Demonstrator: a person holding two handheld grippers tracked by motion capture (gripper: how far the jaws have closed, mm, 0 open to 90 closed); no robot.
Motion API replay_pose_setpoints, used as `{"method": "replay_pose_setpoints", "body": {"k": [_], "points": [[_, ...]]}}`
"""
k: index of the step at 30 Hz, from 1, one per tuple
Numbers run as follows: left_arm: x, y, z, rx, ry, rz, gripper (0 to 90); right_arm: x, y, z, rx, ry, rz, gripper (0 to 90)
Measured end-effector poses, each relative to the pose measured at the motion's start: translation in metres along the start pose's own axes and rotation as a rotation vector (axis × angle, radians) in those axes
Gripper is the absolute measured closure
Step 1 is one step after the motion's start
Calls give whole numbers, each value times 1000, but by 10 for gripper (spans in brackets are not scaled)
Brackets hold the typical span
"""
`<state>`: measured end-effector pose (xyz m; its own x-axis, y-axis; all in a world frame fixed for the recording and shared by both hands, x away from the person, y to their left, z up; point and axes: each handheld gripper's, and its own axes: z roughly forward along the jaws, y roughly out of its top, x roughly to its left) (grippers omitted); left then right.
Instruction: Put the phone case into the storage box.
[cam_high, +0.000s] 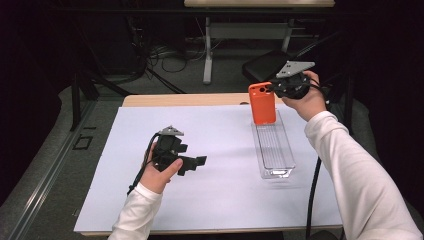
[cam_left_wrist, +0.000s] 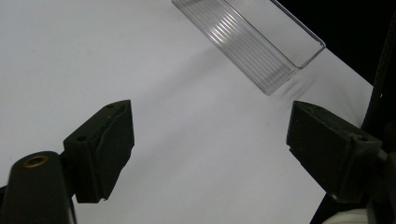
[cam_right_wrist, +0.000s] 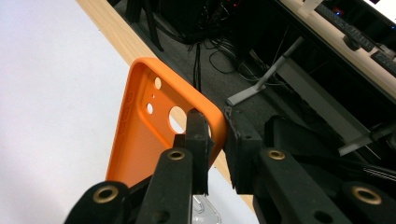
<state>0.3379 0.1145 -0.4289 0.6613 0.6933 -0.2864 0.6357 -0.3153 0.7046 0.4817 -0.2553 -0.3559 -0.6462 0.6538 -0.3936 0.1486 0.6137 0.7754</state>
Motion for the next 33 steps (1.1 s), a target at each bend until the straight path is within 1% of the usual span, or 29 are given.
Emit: {"method": "replay_pose_setpoints", "body": {"k": [2, 9, 11, 15, 20, 24, 27, 29, 33], "points": [[0, 0, 0, -2, 0, -2, 156, -1, -1, 0, -4, -11, -5, 806], [1, -1, 1, 4, 4, -3, 156, -1, -4, 4, -6, -54, -50, 806], [2, -1, 1, 3, 4, -5, 156, -1, -5, 6, -13, -63, -48, 806], [3, -1, 2, 9, 3, -2, 156, -2, -8, 10, -9, -82, -62, 806], [3, -1, 2, 8, 5, -11, 156, -3, -17, 18, -11, -96, -55, 807], [4, -1, 2, 5, 10, -11, 156, -3, -25, 24, -13, -104, -51, 807], [6, -2, 3, 12, 13, -11, 156, -3, -29, 29, -14, -113, -48, 806], [6, -2, 4, 9, 18, -17, 156, -3, -32, 32, -18, -119, -44, 807], [6, -2, 3, 10, 16, -14, 156, -1, -39, 38, -12, -125, -42, 806]]}}
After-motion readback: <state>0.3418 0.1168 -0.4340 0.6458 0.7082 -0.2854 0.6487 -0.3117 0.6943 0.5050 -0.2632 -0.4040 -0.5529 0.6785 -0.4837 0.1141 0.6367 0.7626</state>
